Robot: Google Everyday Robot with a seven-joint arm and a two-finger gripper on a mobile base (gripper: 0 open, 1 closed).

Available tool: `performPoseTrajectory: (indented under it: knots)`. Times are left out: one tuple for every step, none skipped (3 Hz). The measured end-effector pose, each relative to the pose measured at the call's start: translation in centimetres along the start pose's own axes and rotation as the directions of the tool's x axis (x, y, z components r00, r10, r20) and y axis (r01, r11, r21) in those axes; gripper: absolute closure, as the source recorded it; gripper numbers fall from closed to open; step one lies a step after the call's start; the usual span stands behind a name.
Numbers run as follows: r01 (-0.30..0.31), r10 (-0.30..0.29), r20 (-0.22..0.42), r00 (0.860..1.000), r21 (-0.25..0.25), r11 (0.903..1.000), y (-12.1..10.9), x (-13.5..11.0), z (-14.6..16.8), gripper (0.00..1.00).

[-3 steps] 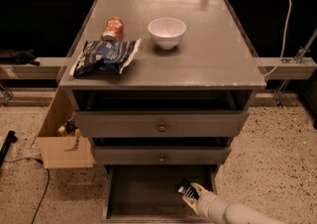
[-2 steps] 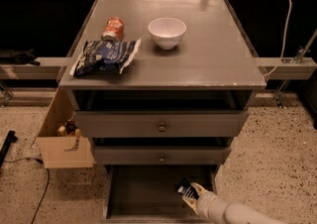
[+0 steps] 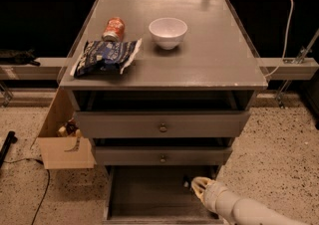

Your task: Pick rxbar blueberry from bottom drawer and place on counter

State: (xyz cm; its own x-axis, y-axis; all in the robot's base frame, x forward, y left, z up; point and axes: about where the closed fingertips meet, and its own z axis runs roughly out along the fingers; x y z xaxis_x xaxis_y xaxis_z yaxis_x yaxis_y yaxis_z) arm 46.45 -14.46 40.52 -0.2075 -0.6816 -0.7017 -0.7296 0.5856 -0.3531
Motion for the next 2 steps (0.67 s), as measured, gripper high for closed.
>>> performPoseTrajectory:
  knots:
    - [0.097, -0.101, 0.053, 0.993, 0.081, 0.992, -3.55, -5.9, -5.44, 1.0]
    - [0.097, -0.101, 0.053, 0.993, 0.081, 0.992, -3.55, -5.91, -5.44, 1.0]
